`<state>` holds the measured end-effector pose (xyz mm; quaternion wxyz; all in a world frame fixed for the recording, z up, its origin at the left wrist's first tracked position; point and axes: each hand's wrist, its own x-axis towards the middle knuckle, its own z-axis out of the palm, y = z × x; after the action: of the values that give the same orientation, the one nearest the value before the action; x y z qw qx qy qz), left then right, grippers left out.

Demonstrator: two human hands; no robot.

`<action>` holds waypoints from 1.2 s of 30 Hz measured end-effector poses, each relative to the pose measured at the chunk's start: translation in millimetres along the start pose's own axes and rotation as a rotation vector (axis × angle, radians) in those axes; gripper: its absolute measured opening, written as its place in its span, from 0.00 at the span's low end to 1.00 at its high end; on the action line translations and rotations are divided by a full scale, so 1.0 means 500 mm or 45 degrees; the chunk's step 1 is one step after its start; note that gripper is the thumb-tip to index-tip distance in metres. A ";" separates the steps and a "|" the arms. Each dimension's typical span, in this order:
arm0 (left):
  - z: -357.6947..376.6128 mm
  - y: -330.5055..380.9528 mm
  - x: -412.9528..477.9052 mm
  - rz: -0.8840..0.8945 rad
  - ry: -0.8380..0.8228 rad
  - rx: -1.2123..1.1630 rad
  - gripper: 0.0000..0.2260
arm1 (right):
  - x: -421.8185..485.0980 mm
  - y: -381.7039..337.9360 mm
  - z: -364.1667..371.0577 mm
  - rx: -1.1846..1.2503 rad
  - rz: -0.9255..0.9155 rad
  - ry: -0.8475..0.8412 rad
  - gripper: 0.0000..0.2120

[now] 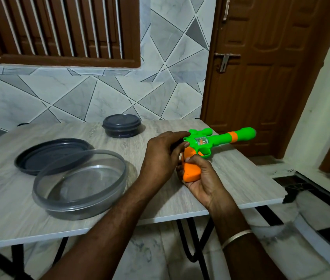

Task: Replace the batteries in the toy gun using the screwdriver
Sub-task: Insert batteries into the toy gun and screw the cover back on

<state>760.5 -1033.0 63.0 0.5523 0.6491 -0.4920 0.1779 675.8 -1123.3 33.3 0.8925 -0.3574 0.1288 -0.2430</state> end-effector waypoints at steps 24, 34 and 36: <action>0.006 0.015 0.010 0.077 0.052 0.101 0.10 | -0.005 0.000 0.008 -0.019 -0.038 0.030 0.08; 0.008 0.016 0.005 0.032 0.023 0.038 0.12 | -0.002 0.001 0.005 -0.029 -0.067 -0.024 0.10; 0.009 0.015 0.006 0.044 0.044 0.072 0.09 | -0.002 0.001 0.005 -0.016 -0.039 0.002 0.09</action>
<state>754.3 -1037.6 67.8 0.5390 0.6527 -0.4882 0.2123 676.4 -1121.1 35.0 0.8864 -0.3648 0.1255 -0.2559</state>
